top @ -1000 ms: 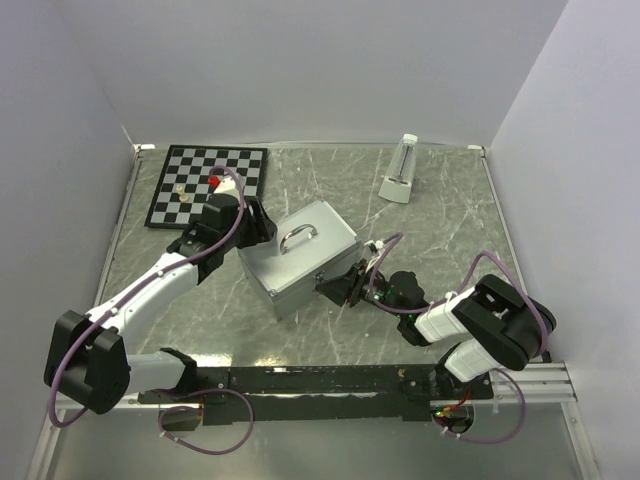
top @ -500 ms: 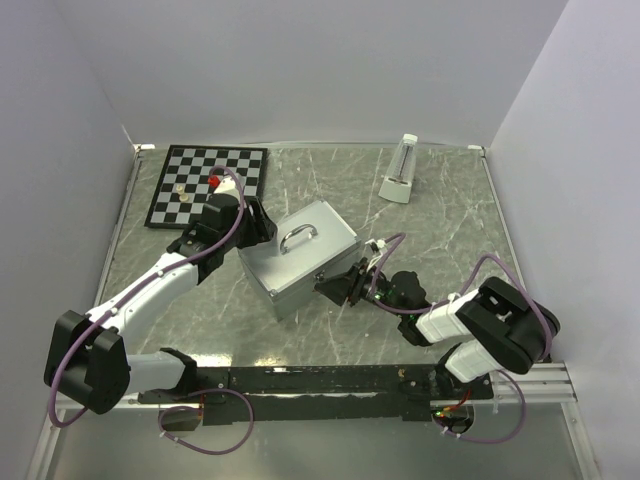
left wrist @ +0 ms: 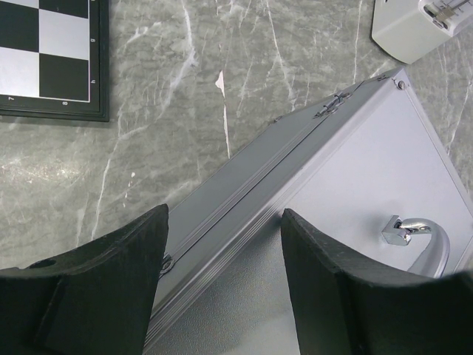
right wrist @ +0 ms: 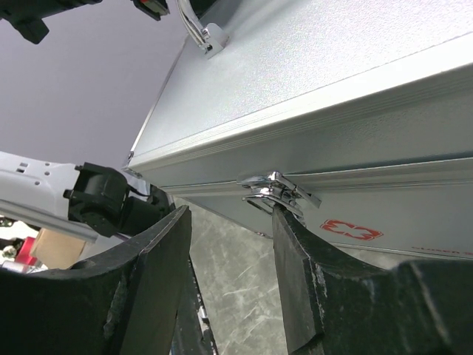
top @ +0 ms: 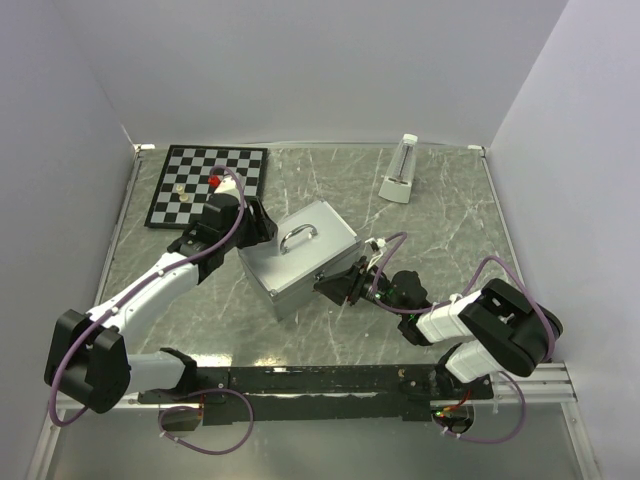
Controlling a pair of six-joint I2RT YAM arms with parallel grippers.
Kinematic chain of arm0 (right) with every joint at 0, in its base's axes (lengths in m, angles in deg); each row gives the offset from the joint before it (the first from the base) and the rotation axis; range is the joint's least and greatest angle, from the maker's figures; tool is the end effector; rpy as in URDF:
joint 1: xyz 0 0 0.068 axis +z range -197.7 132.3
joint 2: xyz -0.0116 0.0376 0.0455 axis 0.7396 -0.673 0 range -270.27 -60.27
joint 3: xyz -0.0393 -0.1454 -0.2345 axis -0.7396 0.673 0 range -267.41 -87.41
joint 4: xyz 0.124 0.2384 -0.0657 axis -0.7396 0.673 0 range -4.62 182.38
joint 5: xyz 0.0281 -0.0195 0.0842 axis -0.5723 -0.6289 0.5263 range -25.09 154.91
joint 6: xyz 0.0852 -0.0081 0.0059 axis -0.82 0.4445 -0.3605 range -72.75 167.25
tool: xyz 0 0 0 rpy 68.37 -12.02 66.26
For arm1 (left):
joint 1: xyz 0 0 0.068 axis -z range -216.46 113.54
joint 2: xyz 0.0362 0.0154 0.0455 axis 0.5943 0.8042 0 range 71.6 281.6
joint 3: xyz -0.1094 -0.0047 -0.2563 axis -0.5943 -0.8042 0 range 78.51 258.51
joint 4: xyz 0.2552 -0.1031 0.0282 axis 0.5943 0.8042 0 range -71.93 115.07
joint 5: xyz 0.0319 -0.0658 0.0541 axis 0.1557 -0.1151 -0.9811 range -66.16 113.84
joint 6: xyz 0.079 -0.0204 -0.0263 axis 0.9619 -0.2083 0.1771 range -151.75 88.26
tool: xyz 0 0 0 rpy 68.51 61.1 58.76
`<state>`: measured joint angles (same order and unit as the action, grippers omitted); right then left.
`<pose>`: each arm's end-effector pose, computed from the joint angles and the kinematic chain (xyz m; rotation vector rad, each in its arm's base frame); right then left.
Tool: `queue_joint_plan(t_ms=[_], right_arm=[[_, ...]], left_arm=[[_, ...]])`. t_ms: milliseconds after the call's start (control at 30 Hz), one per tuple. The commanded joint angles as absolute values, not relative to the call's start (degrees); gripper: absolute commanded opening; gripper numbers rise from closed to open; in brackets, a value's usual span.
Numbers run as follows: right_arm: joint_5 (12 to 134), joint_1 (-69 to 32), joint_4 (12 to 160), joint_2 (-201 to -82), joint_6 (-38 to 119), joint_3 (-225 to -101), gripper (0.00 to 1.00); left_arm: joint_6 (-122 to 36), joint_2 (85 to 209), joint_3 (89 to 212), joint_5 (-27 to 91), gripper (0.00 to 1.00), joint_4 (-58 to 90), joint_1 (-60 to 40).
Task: Organize the medicine kit
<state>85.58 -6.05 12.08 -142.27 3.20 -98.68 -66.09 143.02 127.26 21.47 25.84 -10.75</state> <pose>0.1840 0.1992 0.1607 -0.2870 1.6972 1.4288 0.2959 -0.1391 0.2486 -0.1876 2.1483 -0.5790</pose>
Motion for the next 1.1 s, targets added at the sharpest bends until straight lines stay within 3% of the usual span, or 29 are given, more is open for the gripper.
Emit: queue_joint_plan(t_ms=[0, 1067], right_arm=[[85.92, -5.77, -1.63, -141.48, 3.92, -101.47, 0.55], [85.65, -6.04, 1.36, -140.51, 4.01, -102.79, 0.56]], left_arm=[[-66.64, 144.20, 125.79, 23.31, 0.66, 29.41, -9.83], [-66.46, 144.29, 125.79, 23.31, 0.66, 29.41, -9.75]])
